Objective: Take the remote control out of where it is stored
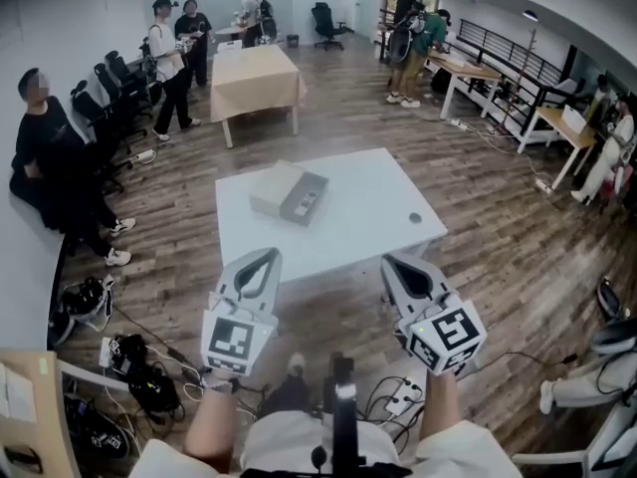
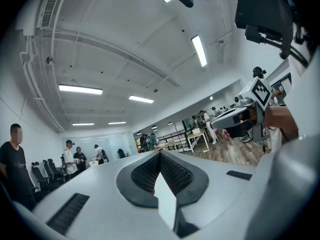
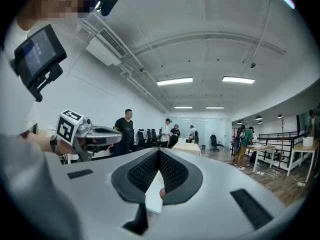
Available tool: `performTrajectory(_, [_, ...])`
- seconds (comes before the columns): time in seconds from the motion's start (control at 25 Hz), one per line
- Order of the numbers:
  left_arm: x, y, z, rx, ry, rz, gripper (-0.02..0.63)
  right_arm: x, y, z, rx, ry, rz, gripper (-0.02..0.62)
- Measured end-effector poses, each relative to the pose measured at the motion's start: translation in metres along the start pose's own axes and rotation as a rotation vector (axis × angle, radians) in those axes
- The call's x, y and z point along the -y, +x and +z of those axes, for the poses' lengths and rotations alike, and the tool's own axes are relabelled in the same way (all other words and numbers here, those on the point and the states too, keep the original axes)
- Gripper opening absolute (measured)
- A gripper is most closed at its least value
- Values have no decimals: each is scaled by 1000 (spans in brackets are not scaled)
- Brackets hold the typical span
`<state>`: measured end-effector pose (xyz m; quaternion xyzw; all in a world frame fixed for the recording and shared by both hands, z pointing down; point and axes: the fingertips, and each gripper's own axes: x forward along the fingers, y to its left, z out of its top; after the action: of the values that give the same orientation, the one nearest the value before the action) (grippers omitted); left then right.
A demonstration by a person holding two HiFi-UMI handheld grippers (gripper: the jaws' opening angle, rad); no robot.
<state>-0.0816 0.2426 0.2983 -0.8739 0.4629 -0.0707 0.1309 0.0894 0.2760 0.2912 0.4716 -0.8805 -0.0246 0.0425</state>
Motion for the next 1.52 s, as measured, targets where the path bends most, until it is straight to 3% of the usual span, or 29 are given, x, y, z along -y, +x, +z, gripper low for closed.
performTrajectory(0.52, [-36,106,-36,-17,-14,-34,-2,66,79,-21,-17,19,-5,-2])
performTrajectory(1.08, [-125,235,-67,-24,-6,-60,-2,141,214,-26,-57,46,-22,-2])
performTrajectory(1.52, [-173,299,-94,-51,-24,-99,-2,178,292,-34,-89,63,-37,-2])
